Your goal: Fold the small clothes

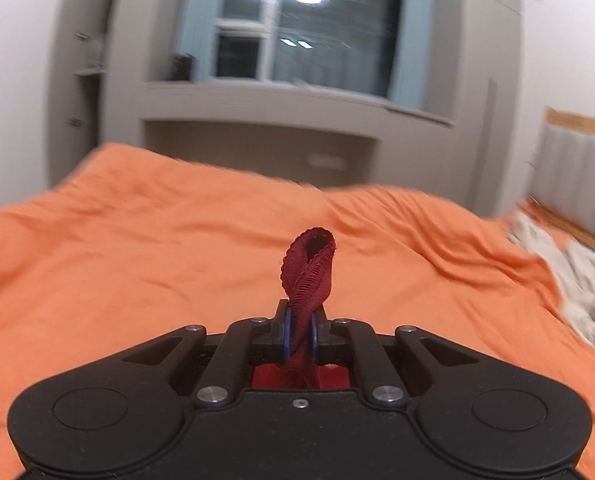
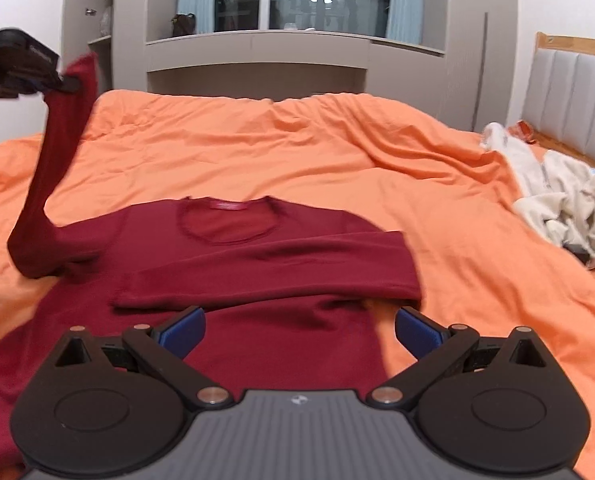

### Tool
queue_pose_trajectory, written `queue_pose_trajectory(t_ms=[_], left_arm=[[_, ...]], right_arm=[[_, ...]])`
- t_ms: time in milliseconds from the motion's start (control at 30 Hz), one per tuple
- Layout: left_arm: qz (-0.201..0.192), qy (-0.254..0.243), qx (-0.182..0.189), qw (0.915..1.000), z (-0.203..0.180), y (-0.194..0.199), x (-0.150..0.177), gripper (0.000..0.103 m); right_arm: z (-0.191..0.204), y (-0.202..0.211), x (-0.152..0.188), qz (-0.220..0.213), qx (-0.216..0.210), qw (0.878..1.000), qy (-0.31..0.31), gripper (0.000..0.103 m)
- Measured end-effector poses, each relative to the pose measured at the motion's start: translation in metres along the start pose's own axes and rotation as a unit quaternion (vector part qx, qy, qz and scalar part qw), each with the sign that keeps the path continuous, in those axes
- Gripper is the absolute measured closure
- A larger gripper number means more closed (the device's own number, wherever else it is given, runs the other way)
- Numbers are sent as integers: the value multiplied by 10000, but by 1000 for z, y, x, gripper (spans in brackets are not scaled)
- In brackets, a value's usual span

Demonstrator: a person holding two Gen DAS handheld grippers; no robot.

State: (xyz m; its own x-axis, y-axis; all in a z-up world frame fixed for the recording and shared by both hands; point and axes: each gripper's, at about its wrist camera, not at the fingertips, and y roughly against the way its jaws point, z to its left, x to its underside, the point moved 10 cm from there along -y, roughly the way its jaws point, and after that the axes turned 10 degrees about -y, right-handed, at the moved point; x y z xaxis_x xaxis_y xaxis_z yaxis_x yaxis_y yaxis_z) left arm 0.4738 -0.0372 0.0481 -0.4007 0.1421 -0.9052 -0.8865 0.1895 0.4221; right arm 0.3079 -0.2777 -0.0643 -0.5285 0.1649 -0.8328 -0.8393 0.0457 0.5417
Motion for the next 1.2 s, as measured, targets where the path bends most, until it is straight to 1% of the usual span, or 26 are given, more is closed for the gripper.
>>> queue_pose_trajectory(t_ms=[33, 133, 233, 333, 433, 533, 600, 667, 733, 767, 800, 867, 900, 1033, 1133, 1200], left_arm=[[96, -12, 143, 9999, -17, -11, 10, 93], [476, 80, 535, 9974, -52, -46, 45, 93], [803, 33, 709, 9942, -76, -73, 80, 94], [1052, -8, 845, 9909, -98, -85, 108, 93], [1193, -90, 976, 9880, -107, -84, 120, 90], [1327, -104, 1273, 9829, -110, -79, 120, 73], [1342, -135, 1384, 9811, -110, -72, 117, 49], [1381, -152, 1468, 9794, -109, -67, 116, 38], [1403, -111, 1598, 9771, -107, -62, 112, 33], [1405, -93, 1638, 9764, -105, -59, 111, 27], [1384, -79, 1643, 9766, -101, -55, 108, 19], [1307, -80, 1533, 9795, -87, -48, 103, 10], [1273, -84, 1402, 9819, -77, -45, 101, 7], [1258, -100, 764, 9891, -24, -38, 98, 1], [1418, -69, 400, 9891, 22, -35, 110, 1], [1536, -171, 199, 9878, 50, -32, 122, 1]], right_arm=[[-7, -2, -1, -19, 71, 10000, -26, 0], [-30, -7, -1, -68, 347, 9991, -230, 0], [-53, -11, 2, -77, 595, 9972, -447, 0], [-71, -15, 5, -66, 724, 9952, -660, 0], [-82, -18, 8, -7, 769, 9937, -817, 0], [-83, -22, 10, 39, 741, 9938, -833, 0], [-79, -25, 12, 91, 730, 9942, -788, 0], [-73, -28, 14, 133, 725, 9948, -706, 0], [-66, -32, 14, 164, 676, 9957, -610, 0], [-62, -33, 14, 175, 631, 9963, -560, 0], [-57, -36, 13, 199, 555, 9970, -492, 0], [-44, -42, 9, 249, 327, 9985, -359, 0], [-34, -47, 6, 285, 157, 9991, -262, 0], [5, -63, -8, 213, -431, 9988, 103, 0], [30, -78, -18, 13, -700, 9973, 241, 0], [42, -94, -18, 7, -735, 9966, 362, 0]])
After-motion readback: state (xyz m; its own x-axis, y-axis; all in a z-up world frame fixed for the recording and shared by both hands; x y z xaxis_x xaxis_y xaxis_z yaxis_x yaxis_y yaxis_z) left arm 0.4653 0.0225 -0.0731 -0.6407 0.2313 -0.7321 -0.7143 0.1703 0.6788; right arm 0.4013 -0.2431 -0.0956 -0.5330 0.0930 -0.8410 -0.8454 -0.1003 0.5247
